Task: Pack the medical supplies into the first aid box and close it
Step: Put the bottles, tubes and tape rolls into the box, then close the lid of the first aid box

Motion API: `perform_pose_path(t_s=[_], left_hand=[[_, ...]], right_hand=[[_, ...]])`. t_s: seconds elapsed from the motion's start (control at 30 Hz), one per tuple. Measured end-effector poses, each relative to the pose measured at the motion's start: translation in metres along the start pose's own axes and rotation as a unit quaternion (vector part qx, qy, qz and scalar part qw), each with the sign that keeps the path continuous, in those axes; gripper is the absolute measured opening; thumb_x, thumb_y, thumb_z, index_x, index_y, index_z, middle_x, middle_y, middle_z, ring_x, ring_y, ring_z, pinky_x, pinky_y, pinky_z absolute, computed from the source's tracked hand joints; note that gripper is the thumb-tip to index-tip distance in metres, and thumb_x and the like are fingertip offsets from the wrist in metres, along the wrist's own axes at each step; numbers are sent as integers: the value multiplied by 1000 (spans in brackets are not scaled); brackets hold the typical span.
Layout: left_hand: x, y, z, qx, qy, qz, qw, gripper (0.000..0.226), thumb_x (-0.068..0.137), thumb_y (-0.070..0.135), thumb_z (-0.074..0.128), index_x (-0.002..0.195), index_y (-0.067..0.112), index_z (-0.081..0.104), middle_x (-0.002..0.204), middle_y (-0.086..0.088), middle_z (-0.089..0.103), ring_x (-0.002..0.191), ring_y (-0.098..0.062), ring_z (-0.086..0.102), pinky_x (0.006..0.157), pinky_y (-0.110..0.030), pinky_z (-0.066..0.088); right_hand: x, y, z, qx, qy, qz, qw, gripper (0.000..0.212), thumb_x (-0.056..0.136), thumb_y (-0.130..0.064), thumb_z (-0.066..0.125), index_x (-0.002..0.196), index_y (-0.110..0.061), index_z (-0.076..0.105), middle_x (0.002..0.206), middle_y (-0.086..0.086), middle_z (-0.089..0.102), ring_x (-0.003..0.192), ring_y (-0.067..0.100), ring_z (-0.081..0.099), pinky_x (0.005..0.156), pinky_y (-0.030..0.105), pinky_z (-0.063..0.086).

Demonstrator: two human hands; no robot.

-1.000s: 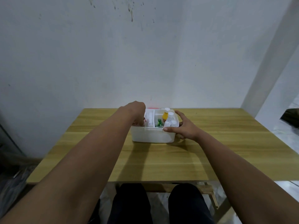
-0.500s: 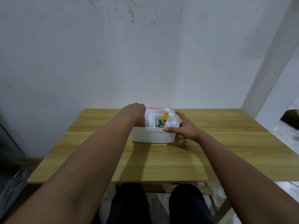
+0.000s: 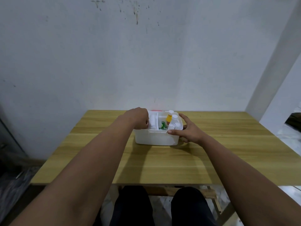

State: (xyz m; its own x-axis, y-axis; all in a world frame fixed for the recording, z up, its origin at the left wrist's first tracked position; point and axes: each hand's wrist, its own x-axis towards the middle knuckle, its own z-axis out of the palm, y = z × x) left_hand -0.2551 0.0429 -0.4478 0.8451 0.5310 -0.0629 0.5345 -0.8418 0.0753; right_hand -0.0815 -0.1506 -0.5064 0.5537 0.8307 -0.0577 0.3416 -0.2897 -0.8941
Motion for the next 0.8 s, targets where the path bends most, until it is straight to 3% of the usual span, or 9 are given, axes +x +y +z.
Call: perform_pose_path(t_s=[0.07,0.17,0.23,0.3,0.37,0.43,0.53,0.67,0.8], left_hand=[[-3,-2,-1,-50,12,3,999,14,81,23,63,84,22,76,98,-2,74,84,-27,65,66,-30,49],[-8,-13,-1,-135,88,-12,987,41,93,28,61,133,23,68,124,1,69,110,-18,64,89,-34,53],[-6,-22,5,-183,161,-34,969,38,97,32,61,133,22,68,127,1,66,112,-18,62,90,-34,51],[-2,-29,13,-252,192,-77,945,41,99,39,61,135,21,65,130,-2,64,117,-21,61,92,-33,49],[8,-36,21,-333,171,-129,918,53,99,47,60,143,18,59,141,-5,61,126,-24,59,100,-35,47],[20,-41,26,-431,114,-174,878,66,97,60,56,147,15,56,148,-7,57,129,-28,58,104,-40,48],[40,-42,29,-525,40,-210,824,76,93,73,50,137,13,62,134,-8,66,113,-30,64,95,-42,53],[66,-45,32,-536,20,-228,812,87,87,81,47,138,12,58,132,-10,65,106,-30,65,91,-41,53],[81,-55,31,-563,25,-234,792,88,84,84,49,133,11,63,128,-7,68,110,-31,65,102,-50,51]], right_hand=[[1,0,1,4,8,3,1000,113,72,-44,90,161,-38,20,115,7,71,59,1,66,47,16,48],[2,-6,3,34,40,30,998,89,82,-61,74,156,-37,30,112,-1,70,88,17,69,67,35,56],[9,-10,4,78,74,51,993,85,84,-74,62,155,-32,37,129,0,66,102,20,66,88,46,56],[18,-13,3,110,95,68,987,79,86,-79,52,145,-27,50,140,1,60,114,23,61,95,48,51],[31,-15,2,123,104,90,983,64,91,-77,46,129,-28,58,135,3,62,118,26,60,103,48,48],[46,-14,0,141,107,126,976,66,90,-78,47,130,-27,59,128,5,66,119,30,62,108,52,47],[70,-14,-1,166,102,158,968,63,91,-68,57,126,-16,63,110,6,73,107,32,69,102,52,52],[98,-13,-2,168,90,181,965,77,77,-70,70,125,-10,67,107,11,77,98,34,74,97,52,56],[116,-13,-4,163,107,181,964,83,77,-67,72,132,-5,62,118,13,71,103,34,70,99,49,54]])
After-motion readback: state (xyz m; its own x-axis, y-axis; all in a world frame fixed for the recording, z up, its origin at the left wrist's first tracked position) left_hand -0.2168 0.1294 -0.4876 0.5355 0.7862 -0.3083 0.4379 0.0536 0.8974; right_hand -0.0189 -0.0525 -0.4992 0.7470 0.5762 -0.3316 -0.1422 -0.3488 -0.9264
